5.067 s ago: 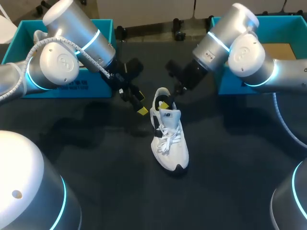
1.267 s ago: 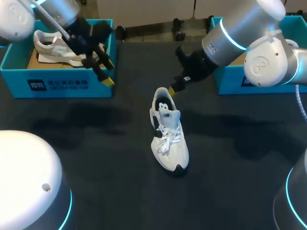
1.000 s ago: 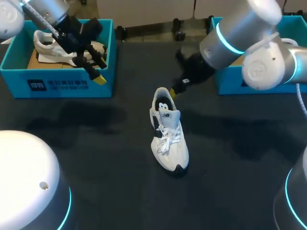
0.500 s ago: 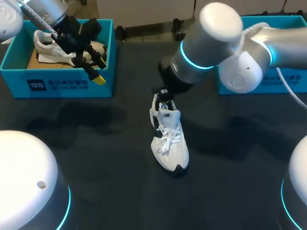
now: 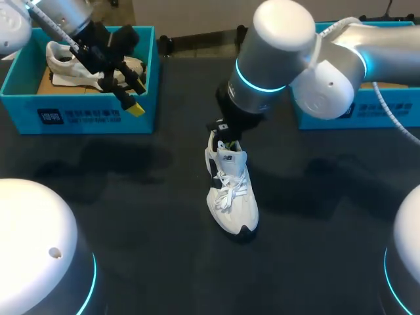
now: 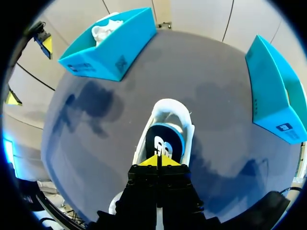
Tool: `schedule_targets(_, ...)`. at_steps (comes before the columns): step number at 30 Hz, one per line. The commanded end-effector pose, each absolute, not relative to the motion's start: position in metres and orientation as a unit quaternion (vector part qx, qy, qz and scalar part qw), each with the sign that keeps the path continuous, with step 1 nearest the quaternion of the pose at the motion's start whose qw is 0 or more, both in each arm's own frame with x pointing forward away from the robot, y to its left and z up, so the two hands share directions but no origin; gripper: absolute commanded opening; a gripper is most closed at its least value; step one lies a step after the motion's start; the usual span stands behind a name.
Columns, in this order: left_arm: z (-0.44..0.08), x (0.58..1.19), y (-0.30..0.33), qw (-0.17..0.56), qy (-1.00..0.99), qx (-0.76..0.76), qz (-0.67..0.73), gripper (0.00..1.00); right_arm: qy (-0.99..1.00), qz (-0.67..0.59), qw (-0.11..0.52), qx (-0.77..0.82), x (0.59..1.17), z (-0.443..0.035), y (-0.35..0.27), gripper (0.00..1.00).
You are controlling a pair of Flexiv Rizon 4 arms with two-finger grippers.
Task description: Take the shoe out of the shoebox, open the shoe tongue, remove and reinsert the insole, then place the shoe into the shoebox
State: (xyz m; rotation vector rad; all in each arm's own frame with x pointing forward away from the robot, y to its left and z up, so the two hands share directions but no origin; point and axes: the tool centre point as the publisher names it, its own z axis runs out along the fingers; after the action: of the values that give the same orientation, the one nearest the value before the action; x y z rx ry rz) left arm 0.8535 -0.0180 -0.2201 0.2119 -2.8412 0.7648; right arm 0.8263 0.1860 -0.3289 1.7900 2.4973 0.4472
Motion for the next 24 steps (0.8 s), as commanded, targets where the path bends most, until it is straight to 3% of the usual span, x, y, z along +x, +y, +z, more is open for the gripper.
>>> schedule_targets(1,-0.22,0.852,-0.017,0.095,-0.959,0.072,0.257,1.0,0.804,0.139,0.014,0.577,0.829,-0.332,0.187,0.0)
schedule_targets(24,-0.22,0.852,-0.017,0.095,-0.959,0.072,0.257,1.0,0.801,0.09,0.007,0.592,0.833,-0.359,0.191,0.0)
